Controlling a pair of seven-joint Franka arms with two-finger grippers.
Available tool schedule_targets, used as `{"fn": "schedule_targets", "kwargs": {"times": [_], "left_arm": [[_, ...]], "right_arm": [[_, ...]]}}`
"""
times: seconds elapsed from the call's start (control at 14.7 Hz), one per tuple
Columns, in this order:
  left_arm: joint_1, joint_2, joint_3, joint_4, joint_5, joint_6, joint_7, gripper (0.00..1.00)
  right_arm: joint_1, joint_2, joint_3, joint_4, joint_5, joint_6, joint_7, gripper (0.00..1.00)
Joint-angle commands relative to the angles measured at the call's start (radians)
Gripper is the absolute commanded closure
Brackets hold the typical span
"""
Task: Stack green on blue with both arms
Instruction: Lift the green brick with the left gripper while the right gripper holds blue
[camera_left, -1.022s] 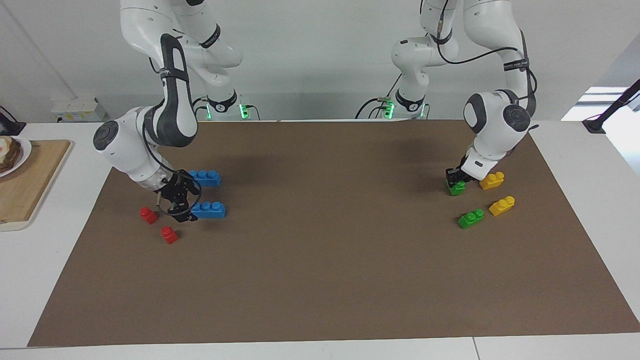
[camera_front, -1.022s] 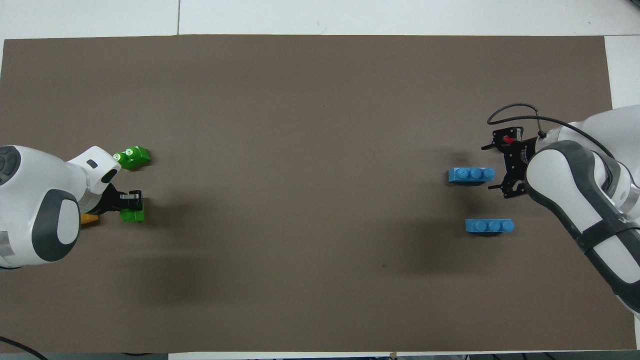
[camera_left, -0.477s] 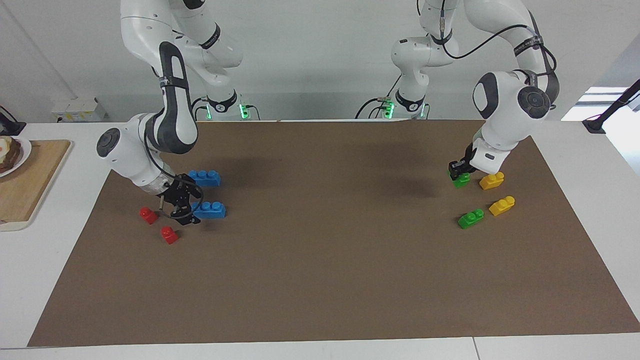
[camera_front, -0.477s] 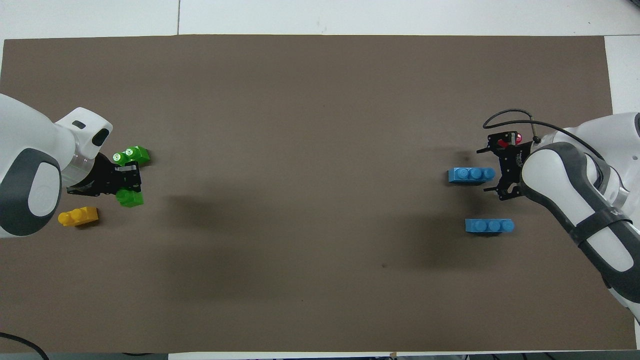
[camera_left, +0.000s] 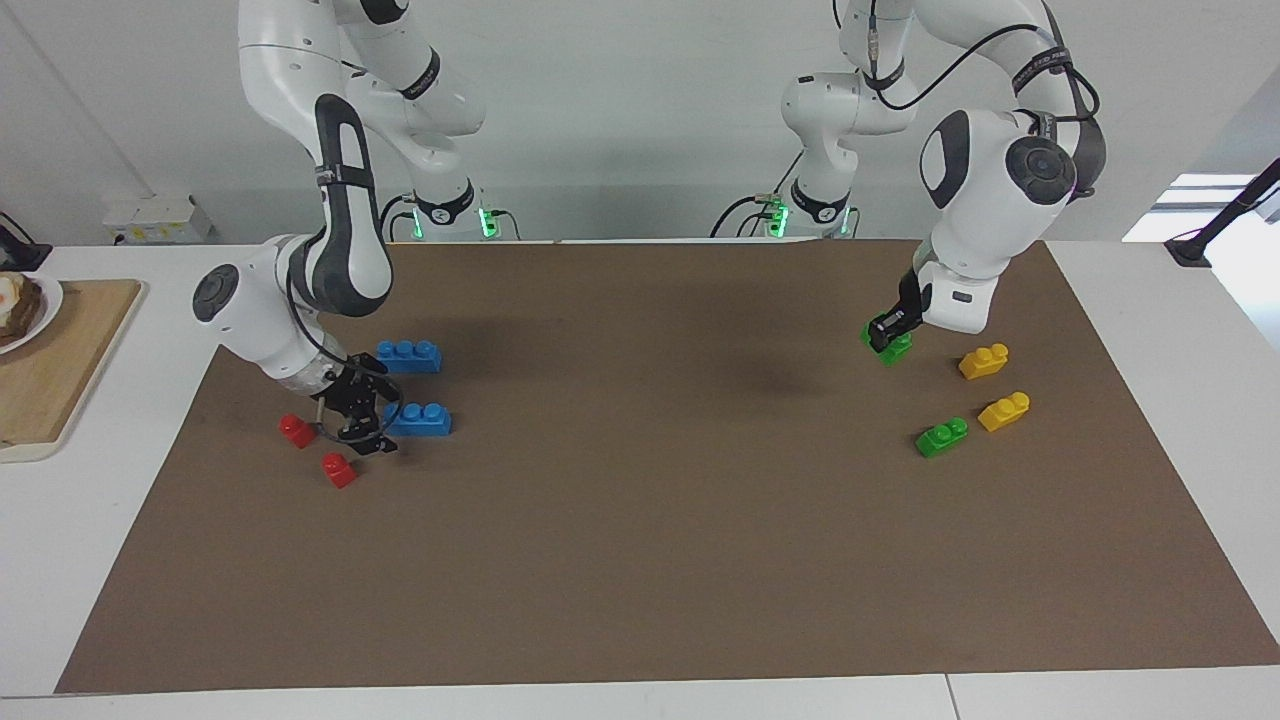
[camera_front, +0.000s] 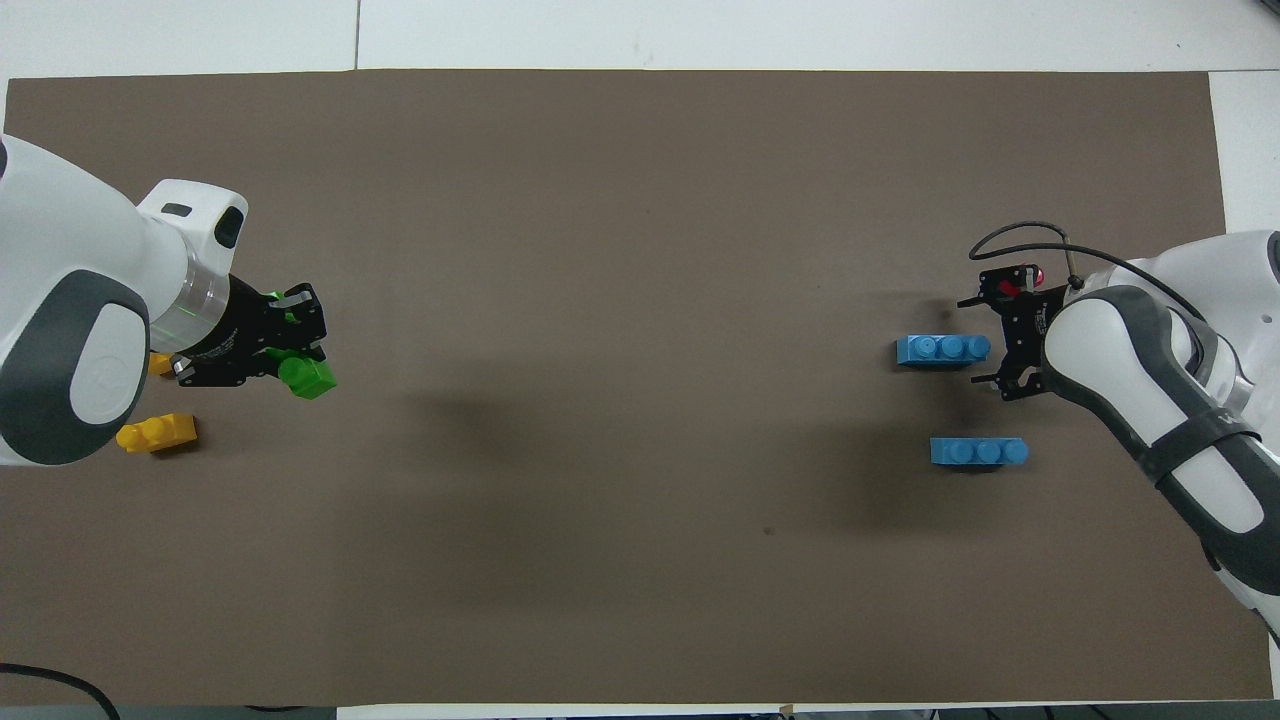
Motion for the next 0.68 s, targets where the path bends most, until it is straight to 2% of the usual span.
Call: {"fn": "schedule_targets", "kwargs": {"times": [0.0,0.27,0.61], "left_arm": [[-0.008,-0.019,-0.032,0.016,-0.026,-0.024,-0.162,1.0],[-0.04,-0.035,-0.052,0.02,-0.052,-0.004,-0.377,1.0],[-0.054,-0.035,-0.055,0.01,-0.052,0.057,-0.523,1.0]], "right_arm": [[-0.027,-0.003,0.01,-0.015,0.034,0.023,-0.047,0.04],[-0.027,-0.003,0.01,-0.018,0.046,0.031,-0.059,0.08],[-0.012,-0.006,0.01,-0.027,0.069,0.031,-0.056,0.09]]}}
